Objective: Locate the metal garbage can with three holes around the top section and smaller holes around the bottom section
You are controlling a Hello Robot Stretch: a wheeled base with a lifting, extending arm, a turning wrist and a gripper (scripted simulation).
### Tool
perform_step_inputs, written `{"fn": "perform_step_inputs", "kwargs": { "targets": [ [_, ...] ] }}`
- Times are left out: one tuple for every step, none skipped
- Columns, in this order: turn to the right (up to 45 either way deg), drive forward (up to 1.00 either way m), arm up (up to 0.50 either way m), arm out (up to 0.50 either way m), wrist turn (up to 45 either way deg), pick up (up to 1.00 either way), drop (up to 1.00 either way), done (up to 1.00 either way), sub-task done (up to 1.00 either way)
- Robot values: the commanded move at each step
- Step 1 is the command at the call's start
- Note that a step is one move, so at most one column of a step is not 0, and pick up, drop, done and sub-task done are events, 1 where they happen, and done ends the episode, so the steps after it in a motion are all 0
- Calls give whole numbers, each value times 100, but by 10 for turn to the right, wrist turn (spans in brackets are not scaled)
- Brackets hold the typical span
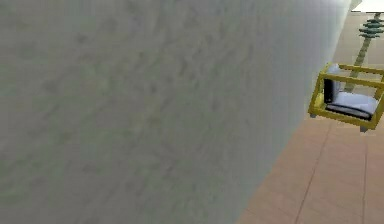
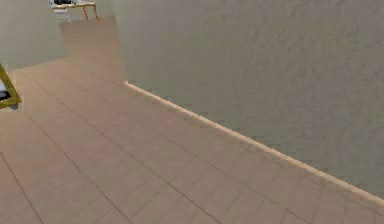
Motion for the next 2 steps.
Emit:
{"fn": "perform_step_inputs", "kwargs": {
  "targets": [
    [450, 0, 0, 0, 0, 0, 0, 0, 0],
    [450, 0, 0, 0, 0, 0, 0, 0, 0]
  ]
}}
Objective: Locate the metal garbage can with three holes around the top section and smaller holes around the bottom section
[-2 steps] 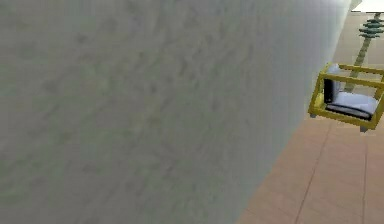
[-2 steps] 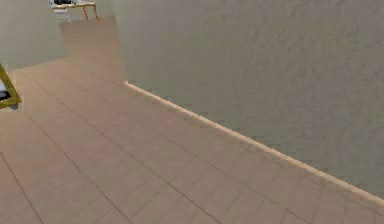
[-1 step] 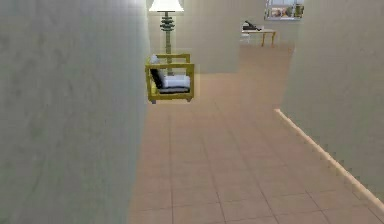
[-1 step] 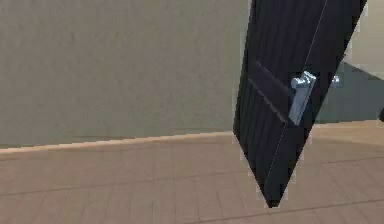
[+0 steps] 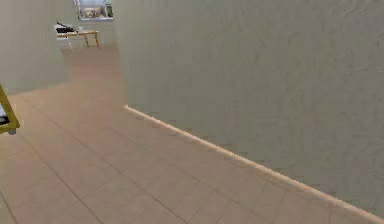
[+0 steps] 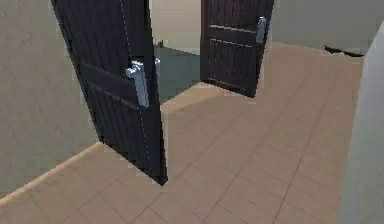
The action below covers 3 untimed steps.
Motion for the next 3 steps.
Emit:
{"fn": "perform_step_inputs", "kwargs": {
  "targets": [
    [360, 0, 0, 0, 0, 0, 0, 0, 0],
    [0, 5, 0, 0, 0, 0, 0, 0, 0],
    [-450, 0, 0, 0, 0, 0, 0, 0, 0]
  ]
}}
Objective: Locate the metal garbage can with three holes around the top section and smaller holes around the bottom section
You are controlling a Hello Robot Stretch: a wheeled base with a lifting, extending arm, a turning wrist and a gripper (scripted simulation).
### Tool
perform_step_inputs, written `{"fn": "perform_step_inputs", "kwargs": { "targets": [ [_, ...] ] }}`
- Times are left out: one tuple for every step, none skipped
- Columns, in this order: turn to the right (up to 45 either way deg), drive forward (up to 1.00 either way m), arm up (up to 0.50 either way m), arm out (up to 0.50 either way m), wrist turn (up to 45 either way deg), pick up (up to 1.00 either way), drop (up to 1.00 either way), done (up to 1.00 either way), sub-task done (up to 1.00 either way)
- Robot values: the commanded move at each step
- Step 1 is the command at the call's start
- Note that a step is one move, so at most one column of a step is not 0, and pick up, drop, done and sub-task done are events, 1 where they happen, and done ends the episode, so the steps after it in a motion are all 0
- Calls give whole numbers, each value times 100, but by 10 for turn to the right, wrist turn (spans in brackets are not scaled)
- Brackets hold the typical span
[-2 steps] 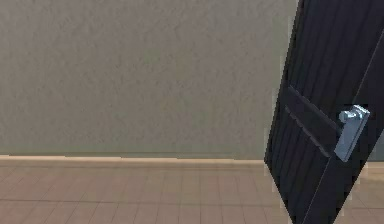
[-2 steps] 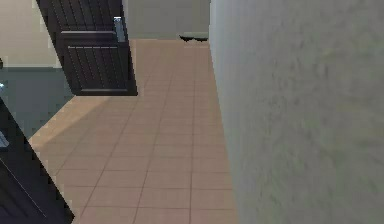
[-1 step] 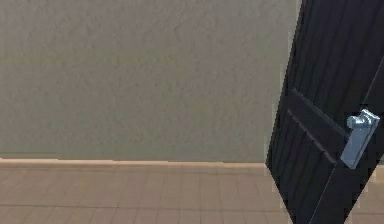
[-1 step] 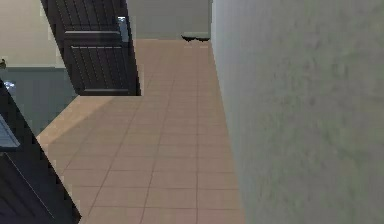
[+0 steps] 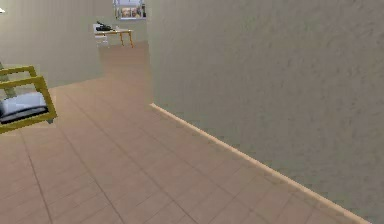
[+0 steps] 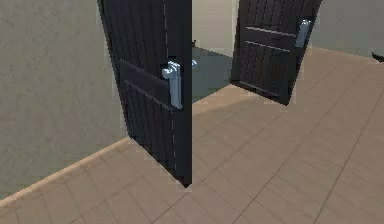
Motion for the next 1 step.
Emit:
{"fn": "perform_step_inputs", "kwargs": {
  "targets": [
    [-180, 0, 0, 0, 0, 0, 0, 0, 0]
  ]
}}
